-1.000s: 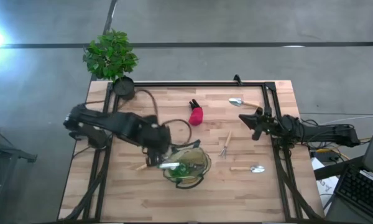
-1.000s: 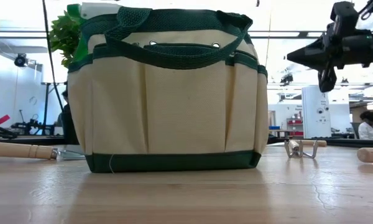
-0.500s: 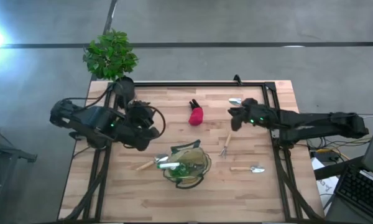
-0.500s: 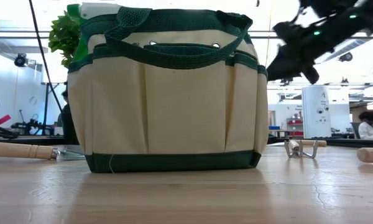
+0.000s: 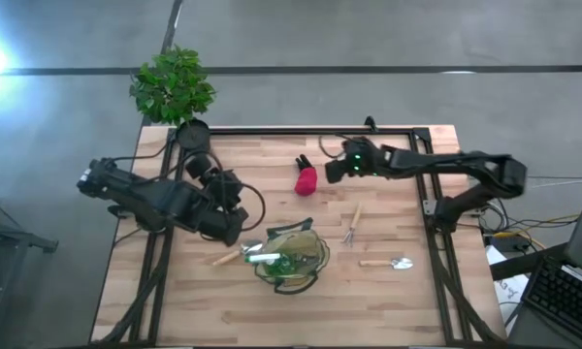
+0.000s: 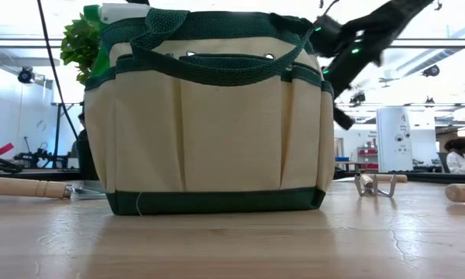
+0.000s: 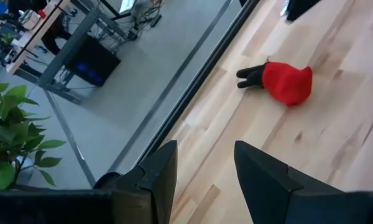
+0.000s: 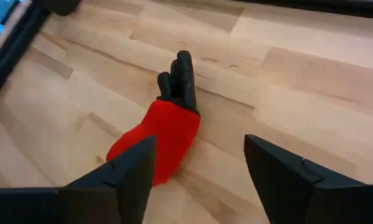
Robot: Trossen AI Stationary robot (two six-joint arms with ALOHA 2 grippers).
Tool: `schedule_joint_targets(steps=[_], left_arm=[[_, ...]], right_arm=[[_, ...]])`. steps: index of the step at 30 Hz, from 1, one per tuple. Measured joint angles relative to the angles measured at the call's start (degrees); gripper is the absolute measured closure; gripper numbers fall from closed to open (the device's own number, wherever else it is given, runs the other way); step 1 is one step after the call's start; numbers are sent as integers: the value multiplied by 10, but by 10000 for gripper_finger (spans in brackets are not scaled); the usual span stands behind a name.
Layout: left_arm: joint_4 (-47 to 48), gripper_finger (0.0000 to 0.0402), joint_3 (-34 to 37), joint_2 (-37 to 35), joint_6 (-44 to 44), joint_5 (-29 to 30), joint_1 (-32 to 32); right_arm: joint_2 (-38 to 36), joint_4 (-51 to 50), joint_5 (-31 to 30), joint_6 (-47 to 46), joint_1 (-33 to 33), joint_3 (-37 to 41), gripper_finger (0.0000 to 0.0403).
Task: Pick & Place Garden tools in Gardening bag
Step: Put the gloves into the gardening bag
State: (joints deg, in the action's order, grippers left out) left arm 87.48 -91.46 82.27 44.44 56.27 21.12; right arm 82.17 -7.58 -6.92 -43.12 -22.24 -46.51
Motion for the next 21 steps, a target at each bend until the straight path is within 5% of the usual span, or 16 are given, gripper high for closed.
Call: schedule_joint_targets(steps=[12, 21], left_arm=[[12, 239, 7, -2, 7, 2, 2], [22, 239, 44, -4, 9, -9, 2]], right_arm=[[207, -100, 22, 2, -2, -189, 99], [297, -105, 68, -1, 1, -234, 94]])
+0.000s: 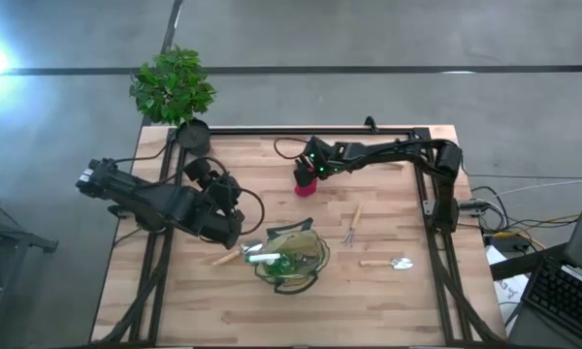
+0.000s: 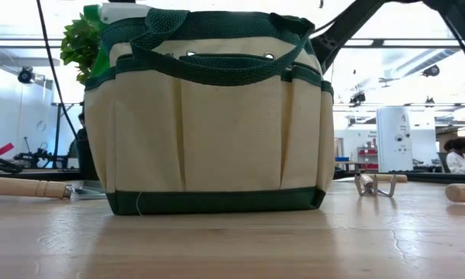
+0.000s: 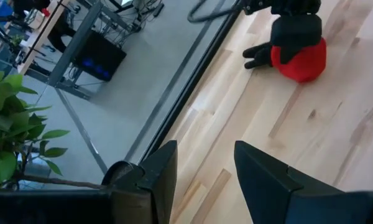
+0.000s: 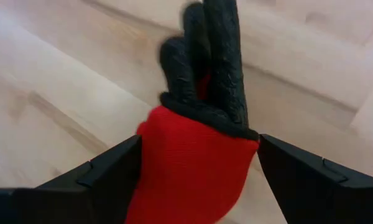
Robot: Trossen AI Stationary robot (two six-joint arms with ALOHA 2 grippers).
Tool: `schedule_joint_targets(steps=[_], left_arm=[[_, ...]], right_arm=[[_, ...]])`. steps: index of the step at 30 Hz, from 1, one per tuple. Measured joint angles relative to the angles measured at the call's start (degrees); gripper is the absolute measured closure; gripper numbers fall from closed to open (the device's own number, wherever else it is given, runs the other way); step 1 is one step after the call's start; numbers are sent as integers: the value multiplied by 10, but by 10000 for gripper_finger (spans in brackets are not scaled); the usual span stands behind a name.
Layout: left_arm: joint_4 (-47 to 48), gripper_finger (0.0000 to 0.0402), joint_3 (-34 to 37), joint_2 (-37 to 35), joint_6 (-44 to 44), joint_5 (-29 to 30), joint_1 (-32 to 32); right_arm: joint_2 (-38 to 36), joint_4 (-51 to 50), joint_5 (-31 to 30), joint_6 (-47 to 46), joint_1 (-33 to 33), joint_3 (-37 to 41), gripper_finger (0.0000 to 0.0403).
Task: Pick & Place Garden tools in Gardening bag
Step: Put the gloves into the gardening bag
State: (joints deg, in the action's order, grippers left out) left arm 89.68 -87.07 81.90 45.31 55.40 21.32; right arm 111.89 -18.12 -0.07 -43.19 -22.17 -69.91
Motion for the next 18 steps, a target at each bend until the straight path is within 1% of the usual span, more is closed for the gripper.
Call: schedule_joint_targets(steps=[5, 8, 11, 16, 17, 18], left_arm=[[-3, 239, 20, -1, 3, 1, 0], [-6, 239, 31, -1, -1, -11, 0], [-7, 239, 37, -1, 7, -24, 0], [-8, 239, 35, -4, 25, -26, 0], [-7, 239, 35, -7, 31, -22, 0], [-7, 239, 35, -12, 40, -18, 0]], right_arm=[[34, 3, 1, -1, -1, -3, 119], [41, 2, 1, 12, -1, -5, 155], [32, 4, 3, 39, -1, -4, 216], [-10, -17, -1, 135, -1, 1, 348], [-23, -24, -4, 158, -1, 2, 361], [-38, -29, -8, 175, -2, 2, 361]])
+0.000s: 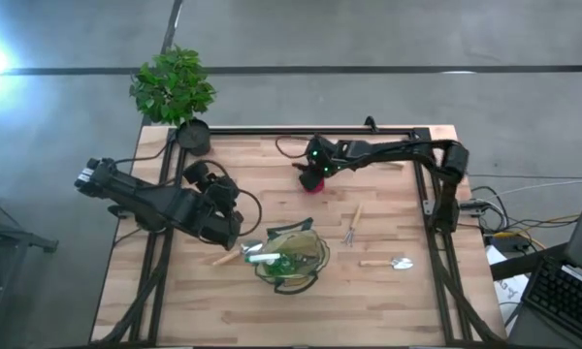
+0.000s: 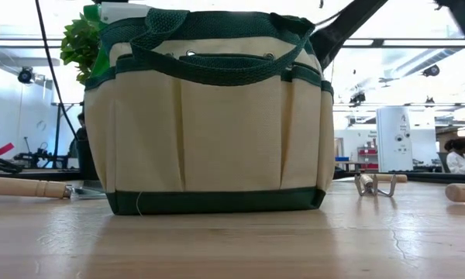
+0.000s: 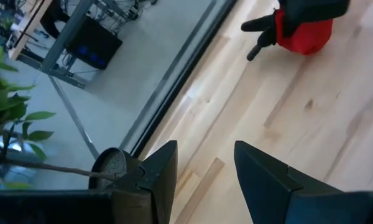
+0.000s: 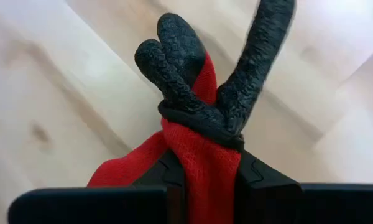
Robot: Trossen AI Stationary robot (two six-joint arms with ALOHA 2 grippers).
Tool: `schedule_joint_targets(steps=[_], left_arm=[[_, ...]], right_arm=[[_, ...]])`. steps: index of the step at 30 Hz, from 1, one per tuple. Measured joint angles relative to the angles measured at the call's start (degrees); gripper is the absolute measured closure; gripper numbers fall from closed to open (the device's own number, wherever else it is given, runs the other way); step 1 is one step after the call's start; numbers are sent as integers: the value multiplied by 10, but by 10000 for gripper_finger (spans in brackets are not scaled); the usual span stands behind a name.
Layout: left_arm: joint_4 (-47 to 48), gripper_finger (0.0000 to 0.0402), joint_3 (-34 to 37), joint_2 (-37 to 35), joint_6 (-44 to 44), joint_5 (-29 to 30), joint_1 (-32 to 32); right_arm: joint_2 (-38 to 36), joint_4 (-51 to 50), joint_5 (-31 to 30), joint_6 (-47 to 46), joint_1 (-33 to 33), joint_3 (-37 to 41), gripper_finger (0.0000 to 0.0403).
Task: Pick & Place Garden tools in Gardening bag
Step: Put the gloves into the gardening bag
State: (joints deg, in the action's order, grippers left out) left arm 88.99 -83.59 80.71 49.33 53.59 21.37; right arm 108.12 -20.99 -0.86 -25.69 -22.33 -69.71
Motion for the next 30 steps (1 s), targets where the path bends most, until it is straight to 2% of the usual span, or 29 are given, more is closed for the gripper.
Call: schedule_joint_targets(steps=[8, 12, 17, 25, 30], left_arm=[[-3, 239, 4, -32, 59, 24, 0], [-6, 240, 4, -35, 63, 43, 0], [-8, 241, 4, -37, 69, 46, 0], [-10, 241, 4, -40, 76, 55, 0], [-11, 241, 4, -41, 79, 55, 0]], right_arm=[[-167, 11, -8, 81, 42, -1, 361], [-245, 27, -7, 114, 97, -2, 361], [-308, 60, -14, 178, 188, -1, 361], [-317, 154, -127, 261, 318, 21, 361], [-280, 258, -144, 265, 359, 64, 361]])
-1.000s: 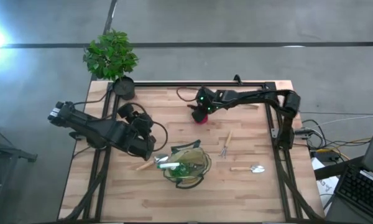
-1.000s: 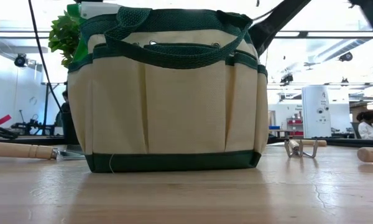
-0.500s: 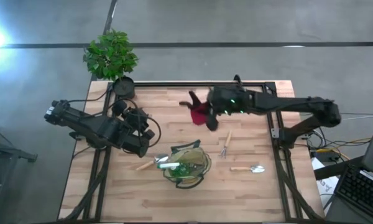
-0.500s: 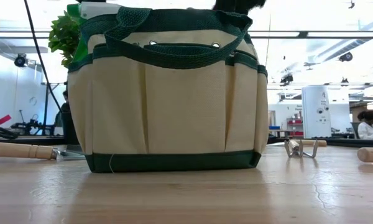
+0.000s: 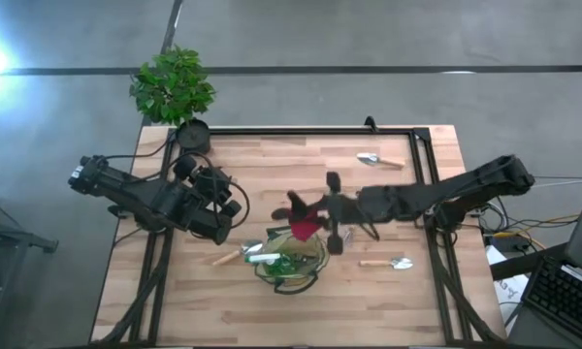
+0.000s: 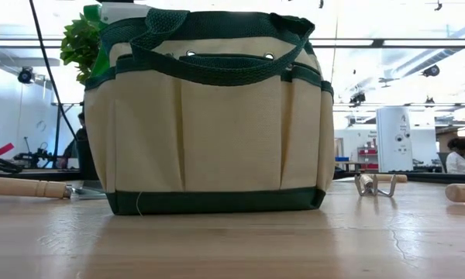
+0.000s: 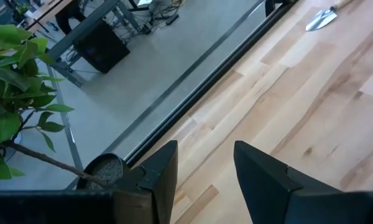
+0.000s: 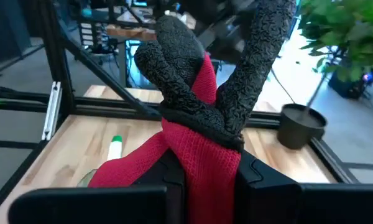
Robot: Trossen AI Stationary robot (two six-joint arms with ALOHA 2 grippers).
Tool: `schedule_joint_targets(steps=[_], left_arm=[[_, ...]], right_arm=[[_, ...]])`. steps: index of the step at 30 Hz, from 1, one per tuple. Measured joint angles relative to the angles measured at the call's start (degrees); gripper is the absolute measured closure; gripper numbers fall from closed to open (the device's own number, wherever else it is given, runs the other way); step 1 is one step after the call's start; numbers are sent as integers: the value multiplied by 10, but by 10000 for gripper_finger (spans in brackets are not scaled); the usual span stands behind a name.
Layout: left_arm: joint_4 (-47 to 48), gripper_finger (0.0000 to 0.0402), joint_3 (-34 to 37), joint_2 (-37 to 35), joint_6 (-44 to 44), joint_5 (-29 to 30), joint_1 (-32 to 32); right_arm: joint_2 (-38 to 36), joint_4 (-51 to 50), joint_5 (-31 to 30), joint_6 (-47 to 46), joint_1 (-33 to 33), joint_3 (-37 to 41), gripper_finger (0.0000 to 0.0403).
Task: Pick & Place Garden tools in Gardening bag
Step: Put the gloves into the gardening bag
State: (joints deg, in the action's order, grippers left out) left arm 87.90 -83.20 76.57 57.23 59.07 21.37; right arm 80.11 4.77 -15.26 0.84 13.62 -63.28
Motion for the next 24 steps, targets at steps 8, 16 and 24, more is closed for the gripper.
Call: schedule_joint_targets(steps=[8, 16, 24], left_arm=[[-3, 241, -1, -11, 27, 0, 0], [-9, 241, -1, -20, 26, 0, 0], [-8, 241, -1, -20, 24, 0, 0]], right_arm=[[58, 165, -94, 53, 50, 74, 361], [105, 218, -105, 53, 57, 102, 361], [146, 216, -133, 37, 73, 98, 361]])
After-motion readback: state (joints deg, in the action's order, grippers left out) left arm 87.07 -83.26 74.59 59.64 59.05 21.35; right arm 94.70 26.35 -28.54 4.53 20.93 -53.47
